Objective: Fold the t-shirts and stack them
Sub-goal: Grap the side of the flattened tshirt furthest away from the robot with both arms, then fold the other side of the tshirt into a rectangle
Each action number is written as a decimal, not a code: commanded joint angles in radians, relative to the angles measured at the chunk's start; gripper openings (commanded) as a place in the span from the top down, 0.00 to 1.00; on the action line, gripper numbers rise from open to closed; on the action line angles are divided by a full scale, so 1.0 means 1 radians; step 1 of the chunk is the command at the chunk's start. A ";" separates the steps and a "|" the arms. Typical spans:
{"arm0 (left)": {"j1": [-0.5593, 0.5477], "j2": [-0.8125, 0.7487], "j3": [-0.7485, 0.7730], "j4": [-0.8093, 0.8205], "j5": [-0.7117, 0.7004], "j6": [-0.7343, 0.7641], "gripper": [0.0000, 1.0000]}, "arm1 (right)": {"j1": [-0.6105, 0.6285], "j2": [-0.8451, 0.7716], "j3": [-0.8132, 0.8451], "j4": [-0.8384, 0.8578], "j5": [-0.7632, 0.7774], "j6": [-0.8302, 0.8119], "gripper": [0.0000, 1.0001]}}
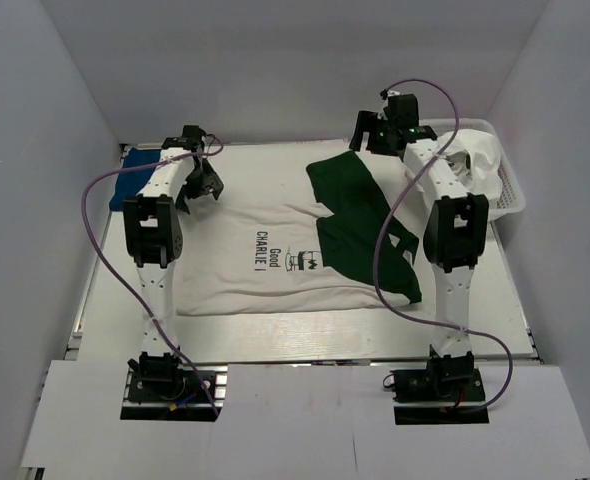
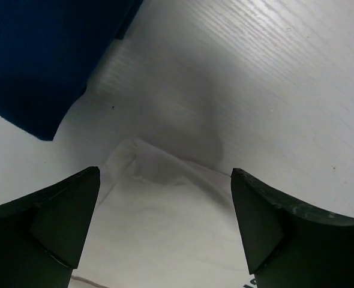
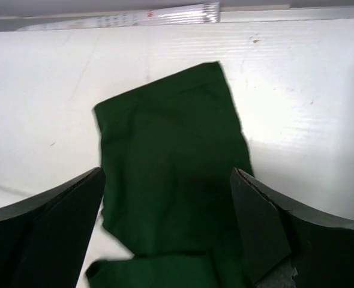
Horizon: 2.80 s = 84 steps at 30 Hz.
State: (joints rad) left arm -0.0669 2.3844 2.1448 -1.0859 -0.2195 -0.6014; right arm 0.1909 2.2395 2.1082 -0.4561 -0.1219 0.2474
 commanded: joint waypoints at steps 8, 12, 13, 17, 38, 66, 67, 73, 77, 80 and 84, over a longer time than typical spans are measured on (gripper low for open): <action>0.027 -0.016 -0.066 0.037 0.052 0.006 0.33 | -0.004 0.247 0.145 0.227 0.102 -0.010 0.10; 0.027 0.009 -0.066 0.037 0.071 0.006 0.63 | 0.004 0.325 0.159 0.309 0.053 0.000 0.10; 0.027 0.019 -0.066 0.037 0.080 0.006 0.69 | 0.004 0.336 0.165 0.312 0.050 -0.003 0.10; 0.027 0.019 -0.076 0.026 0.080 0.006 0.96 | 0.013 0.384 0.254 0.294 0.013 -0.068 0.10; 0.027 -0.047 -0.178 0.026 0.082 0.026 1.00 | 0.110 0.444 0.260 0.132 0.011 -0.301 0.54; 0.009 -0.303 -0.347 0.021 0.040 0.035 1.00 | 0.160 -0.668 -0.836 0.505 0.172 -0.261 1.00; 0.009 -0.326 -0.370 0.032 0.040 0.035 1.00 | 0.163 -0.699 -0.882 0.502 0.173 -0.257 1.00; 0.009 -0.513 -0.558 0.064 0.002 0.026 1.00 | 0.170 -0.991 -1.085 0.461 0.188 -0.206 1.00; 0.009 -0.594 -0.687 0.089 0.002 0.008 1.00 | 0.174 -1.129 -1.172 0.403 0.168 -0.191 1.00; 0.009 -0.646 -0.756 0.110 0.002 0.008 1.00 | 0.160 -1.181 -1.226 0.344 0.163 -0.172 1.00; 0.009 -0.669 -0.836 0.145 0.012 -0.012 1.00 | 0.179 -1.233 -1.307 0.326 0.131 -0.131 1.00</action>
State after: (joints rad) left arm -0.0563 1.7706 1.3506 -0.9825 -0.1913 -0.5957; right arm 0.3622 1.0393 0.8543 -0.1024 0.0364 0.0738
